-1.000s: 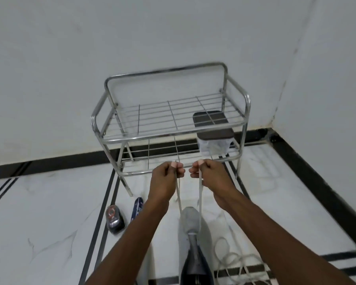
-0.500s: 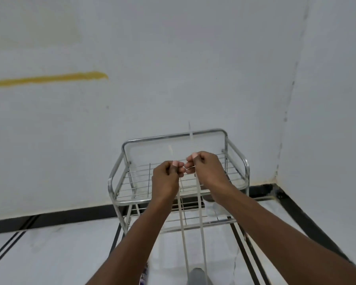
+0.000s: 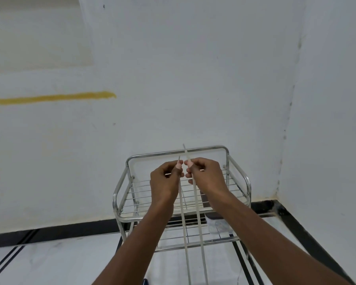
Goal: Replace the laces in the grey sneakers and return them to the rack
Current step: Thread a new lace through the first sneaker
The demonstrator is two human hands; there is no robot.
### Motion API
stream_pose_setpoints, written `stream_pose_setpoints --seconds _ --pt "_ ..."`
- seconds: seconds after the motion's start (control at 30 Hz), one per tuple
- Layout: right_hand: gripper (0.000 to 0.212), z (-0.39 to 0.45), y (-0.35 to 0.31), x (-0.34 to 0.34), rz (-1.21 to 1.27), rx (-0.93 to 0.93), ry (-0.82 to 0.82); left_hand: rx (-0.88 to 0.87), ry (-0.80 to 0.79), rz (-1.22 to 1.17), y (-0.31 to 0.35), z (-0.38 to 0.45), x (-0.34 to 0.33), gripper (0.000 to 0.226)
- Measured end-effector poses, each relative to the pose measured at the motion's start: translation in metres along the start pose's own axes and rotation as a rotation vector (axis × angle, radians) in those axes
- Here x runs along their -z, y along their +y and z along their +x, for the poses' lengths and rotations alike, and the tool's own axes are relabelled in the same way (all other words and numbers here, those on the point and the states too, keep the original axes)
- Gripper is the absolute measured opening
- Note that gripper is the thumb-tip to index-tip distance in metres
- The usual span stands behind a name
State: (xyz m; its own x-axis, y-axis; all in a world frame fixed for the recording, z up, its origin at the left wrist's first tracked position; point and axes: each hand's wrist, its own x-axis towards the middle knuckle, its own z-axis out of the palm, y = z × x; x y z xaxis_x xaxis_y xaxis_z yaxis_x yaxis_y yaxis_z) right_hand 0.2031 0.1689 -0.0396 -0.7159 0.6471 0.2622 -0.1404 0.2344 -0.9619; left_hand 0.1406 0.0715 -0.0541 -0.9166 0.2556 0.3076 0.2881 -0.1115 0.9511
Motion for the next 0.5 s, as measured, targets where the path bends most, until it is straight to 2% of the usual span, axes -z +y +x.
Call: stream_pose_setpoints --seconds 0.37,0.5 --pt "0.010 -0.003 0.004 0.003 0.006 -0.007 -0.014 0.049 0.002 -0.097 0.011 0.003 0.002 0.013" --pt "0.012 -0.006 0.009 0.000 0.083 -0.076 -0.024 0.081 -0.012 -0.120 0.008 0.001 0.000 0.009"
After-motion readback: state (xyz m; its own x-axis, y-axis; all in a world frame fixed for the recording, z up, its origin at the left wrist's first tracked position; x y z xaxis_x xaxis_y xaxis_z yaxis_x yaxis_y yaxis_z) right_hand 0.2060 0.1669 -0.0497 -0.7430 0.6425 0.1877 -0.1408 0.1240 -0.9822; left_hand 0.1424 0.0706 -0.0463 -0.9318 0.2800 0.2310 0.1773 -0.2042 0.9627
